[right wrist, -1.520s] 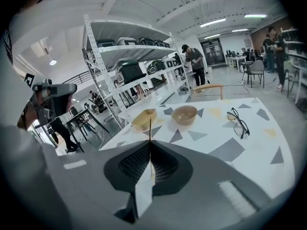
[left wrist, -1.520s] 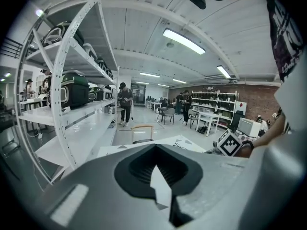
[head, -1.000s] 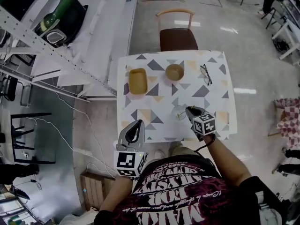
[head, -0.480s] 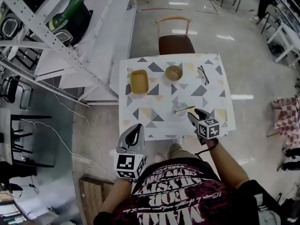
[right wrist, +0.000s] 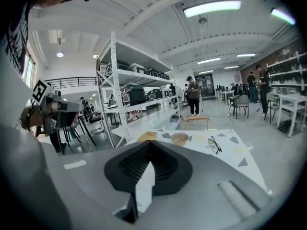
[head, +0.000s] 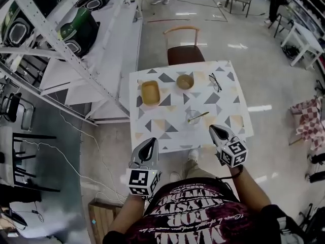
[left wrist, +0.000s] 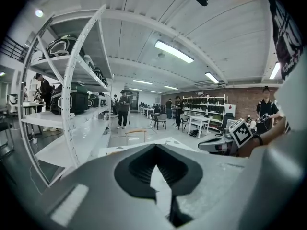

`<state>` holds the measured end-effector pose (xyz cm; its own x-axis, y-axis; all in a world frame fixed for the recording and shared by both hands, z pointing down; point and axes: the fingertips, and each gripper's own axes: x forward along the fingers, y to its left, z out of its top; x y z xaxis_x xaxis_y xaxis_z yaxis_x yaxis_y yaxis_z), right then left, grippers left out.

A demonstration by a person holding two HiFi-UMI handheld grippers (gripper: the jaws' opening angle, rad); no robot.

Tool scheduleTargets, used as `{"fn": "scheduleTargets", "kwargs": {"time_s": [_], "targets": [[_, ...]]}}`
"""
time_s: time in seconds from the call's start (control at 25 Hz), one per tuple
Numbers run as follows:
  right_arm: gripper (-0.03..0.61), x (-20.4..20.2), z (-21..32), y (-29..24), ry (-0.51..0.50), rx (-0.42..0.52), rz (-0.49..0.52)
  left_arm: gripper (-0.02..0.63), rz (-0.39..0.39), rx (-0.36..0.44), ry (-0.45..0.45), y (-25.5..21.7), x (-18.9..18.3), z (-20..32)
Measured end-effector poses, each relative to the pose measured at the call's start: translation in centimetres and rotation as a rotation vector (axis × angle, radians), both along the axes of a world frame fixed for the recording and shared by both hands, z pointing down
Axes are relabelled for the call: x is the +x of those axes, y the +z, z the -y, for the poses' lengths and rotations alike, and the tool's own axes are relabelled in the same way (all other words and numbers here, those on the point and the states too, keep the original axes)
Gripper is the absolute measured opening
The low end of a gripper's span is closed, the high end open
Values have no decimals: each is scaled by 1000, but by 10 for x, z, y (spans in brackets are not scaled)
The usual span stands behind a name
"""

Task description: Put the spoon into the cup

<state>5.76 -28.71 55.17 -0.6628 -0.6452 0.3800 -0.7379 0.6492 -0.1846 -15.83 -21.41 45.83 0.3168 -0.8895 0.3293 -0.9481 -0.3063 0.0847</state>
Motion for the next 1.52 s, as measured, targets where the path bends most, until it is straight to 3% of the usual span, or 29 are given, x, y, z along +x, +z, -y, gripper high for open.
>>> {"fn": "scheduleTargets", "kwargs": {"time_s": [0.36, 0.56, 0.72, 1.24, 1.52], "targets": [[28, -9, -47, -69, -36, 117, 19, 0, -29, 90, 0, -33, -16, -18], [28, -19, -76, -118, -83, 183, 101, 0, 26, 103, 38, -42, -12, -34], [28, -23, -88, -152, -106, 249, 113, 0, 25, 100, 56, -41, -8, -39], [28, -14, -88, -145, -45, 228, 54, 0, 5, 101, 114, -37, 4, -27], [28, -20, -74, -135, -56, 203, 34, 0, 1, 110, 75, -36, -7, -16]]}}
